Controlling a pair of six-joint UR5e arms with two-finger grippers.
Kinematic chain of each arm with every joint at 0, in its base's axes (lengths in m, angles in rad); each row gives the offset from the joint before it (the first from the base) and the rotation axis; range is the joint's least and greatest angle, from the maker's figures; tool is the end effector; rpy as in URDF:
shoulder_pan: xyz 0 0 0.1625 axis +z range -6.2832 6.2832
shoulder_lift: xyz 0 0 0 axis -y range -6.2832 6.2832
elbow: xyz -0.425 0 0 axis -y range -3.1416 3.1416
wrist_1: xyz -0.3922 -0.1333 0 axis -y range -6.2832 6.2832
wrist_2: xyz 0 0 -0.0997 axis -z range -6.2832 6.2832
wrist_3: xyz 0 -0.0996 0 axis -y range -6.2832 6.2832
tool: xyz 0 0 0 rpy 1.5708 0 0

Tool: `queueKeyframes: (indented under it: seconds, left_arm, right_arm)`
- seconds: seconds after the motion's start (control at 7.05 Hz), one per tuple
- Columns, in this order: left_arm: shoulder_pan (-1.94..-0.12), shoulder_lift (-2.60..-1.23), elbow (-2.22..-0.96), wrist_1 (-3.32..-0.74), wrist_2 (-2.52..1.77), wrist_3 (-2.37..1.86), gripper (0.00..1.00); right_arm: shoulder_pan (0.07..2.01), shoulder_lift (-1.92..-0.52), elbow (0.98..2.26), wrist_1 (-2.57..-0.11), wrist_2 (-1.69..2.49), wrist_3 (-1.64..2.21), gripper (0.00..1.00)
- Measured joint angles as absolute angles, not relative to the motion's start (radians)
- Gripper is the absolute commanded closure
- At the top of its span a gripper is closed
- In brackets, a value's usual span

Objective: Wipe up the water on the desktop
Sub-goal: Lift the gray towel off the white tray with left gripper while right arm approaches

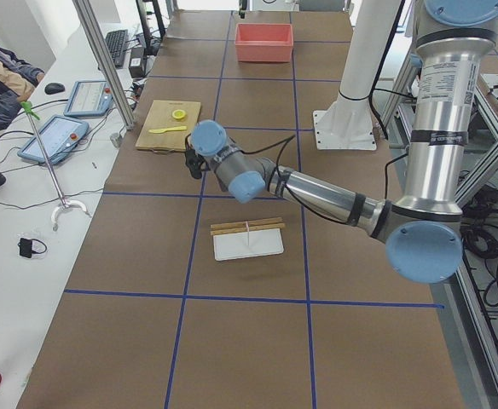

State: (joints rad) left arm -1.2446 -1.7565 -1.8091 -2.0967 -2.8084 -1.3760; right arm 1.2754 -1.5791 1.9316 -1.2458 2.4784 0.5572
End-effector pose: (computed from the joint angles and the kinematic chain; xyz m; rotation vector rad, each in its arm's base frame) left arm 0.1297 -0.5055 0.3567 -0.3100 1.3502 -0.2906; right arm -0.0875 -0.4758 0.4374 0.2120 -1.0496 -0.0709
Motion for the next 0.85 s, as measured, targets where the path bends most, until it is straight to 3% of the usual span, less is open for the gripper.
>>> queueKeyframes:
  seconds: [0.28,0.85]
  left_arm:
    - [-1.110,-2.017,-1.800,-2.094,-2.667,-1.702,1.00]
    - [-0.837,-2.338,-1.725,-1.949,-2.339,-1.871,1.00]
  right_arm:
    - [1.097,-1.461,1.986,-1.210,2.330,0.826,0.00]
    - [0.668,-1.246,2.065,-1.207,1.874,1.156,0.00]
